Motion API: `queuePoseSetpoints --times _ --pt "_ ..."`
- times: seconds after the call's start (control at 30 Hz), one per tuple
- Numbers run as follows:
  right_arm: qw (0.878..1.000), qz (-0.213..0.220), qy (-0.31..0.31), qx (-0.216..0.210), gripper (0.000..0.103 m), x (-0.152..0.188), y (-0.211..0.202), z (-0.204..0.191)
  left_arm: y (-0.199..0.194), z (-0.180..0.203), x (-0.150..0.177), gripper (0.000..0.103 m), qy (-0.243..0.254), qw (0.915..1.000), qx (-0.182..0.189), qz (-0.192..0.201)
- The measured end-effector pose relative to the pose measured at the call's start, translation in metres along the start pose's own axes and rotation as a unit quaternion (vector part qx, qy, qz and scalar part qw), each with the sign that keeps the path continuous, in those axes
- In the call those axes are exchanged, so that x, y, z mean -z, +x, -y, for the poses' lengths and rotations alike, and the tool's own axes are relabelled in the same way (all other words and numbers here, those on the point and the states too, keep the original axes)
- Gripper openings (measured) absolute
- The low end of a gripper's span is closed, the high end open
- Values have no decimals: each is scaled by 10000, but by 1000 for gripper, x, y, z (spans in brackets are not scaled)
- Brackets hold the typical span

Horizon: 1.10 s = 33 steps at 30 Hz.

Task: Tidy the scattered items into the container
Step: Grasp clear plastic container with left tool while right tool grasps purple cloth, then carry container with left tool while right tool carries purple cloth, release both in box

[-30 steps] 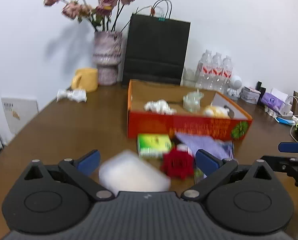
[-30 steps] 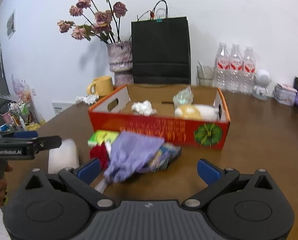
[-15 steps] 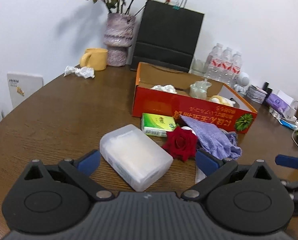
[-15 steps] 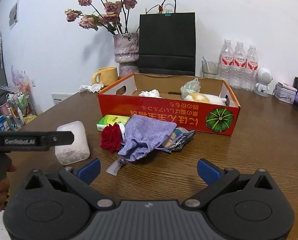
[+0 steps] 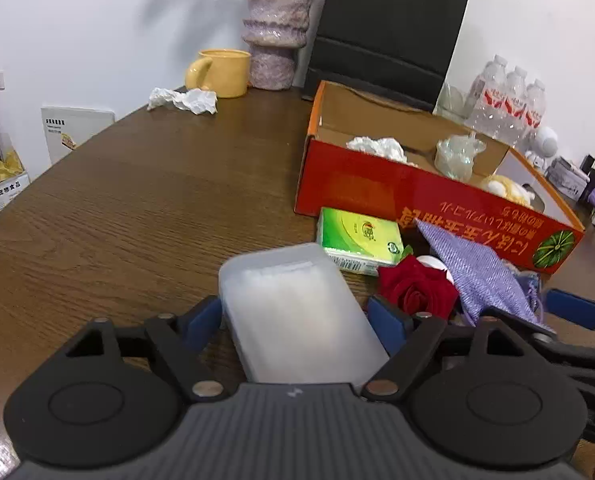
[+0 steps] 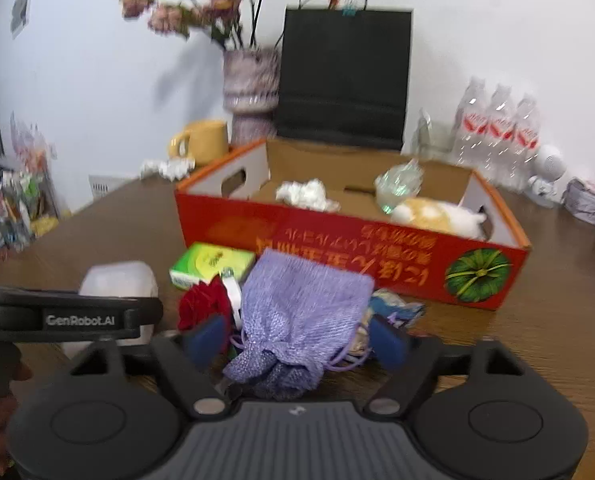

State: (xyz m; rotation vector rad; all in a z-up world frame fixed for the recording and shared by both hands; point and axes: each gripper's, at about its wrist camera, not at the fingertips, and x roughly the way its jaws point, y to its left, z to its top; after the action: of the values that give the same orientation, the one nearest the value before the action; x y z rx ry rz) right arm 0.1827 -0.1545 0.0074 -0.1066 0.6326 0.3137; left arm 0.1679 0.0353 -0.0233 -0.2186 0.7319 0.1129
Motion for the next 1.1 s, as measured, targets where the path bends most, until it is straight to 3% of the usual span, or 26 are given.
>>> queuePoseSetpoints --times 0.13,0.3,0.47,0.73,0.93,1.1 --pt "9995 -275 112 -106 47 6 14 6 4 -3 1 71 115 9999 37 9" --pt "9992 -94 205 -316 27 9 1 16 4 -4 4 69 253 9997 34 65" --pt "9982 309 363 -353 25 7 -24 28 -4 -5 8 68 286 9994 141 140" --pt "9966 579 439 -390 25 2 -48 37 -29 -8 5 67 209 9983 362 397" --pt "9934 1096 204 -258 25 -47 -64 52 -56 7 -55 66 394 9909 839 979" --pt "9945 1021 -208 127 25 -111 -26 61 -37 48 -132 66 697 9869 886 1156"
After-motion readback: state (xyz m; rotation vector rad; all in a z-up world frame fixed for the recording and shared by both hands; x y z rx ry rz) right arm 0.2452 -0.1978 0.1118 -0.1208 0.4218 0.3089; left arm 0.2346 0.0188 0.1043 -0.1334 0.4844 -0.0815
